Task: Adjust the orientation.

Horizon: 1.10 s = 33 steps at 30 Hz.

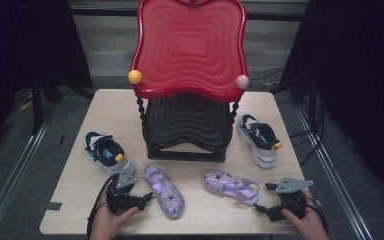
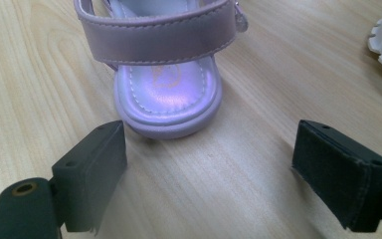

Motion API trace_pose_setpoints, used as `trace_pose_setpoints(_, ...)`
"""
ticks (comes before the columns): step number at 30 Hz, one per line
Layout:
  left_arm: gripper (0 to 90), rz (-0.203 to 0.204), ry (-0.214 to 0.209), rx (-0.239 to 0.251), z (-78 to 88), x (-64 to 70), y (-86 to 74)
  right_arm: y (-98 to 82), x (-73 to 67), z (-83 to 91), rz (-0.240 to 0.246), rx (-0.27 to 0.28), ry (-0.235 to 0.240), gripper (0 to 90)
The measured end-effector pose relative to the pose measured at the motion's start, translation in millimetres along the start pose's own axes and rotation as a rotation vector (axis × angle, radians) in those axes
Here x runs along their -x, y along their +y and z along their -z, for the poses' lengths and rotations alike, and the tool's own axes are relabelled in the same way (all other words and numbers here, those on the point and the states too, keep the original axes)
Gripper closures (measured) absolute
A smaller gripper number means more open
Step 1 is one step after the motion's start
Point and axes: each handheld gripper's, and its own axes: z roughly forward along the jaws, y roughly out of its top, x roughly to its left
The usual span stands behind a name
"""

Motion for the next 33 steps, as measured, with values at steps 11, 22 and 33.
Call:
trace_pose_setpoints(11, 14.7, 0.000, 0.000, 0.000, 0.0, 0.0, 0.0, 0.0, 0.0, 0.0, 0.000, 0.000, 0.001, 13.3)
trace_pose_setpoints(22, 28.2, -0.022, -0.036, -0.050, 13.9, 15.3, -1.3, 0.0, 0.2, -0.3, -0.001, 0.002, 0.007, 13.2)
trace_pose_setpoints(33, 46.6, -0.074, -0.132, -0.089, 16.7, 34.5, 4.8, 0.0, 0.4, -0.3, 0.000, 0.002, 0.007, 13.1)
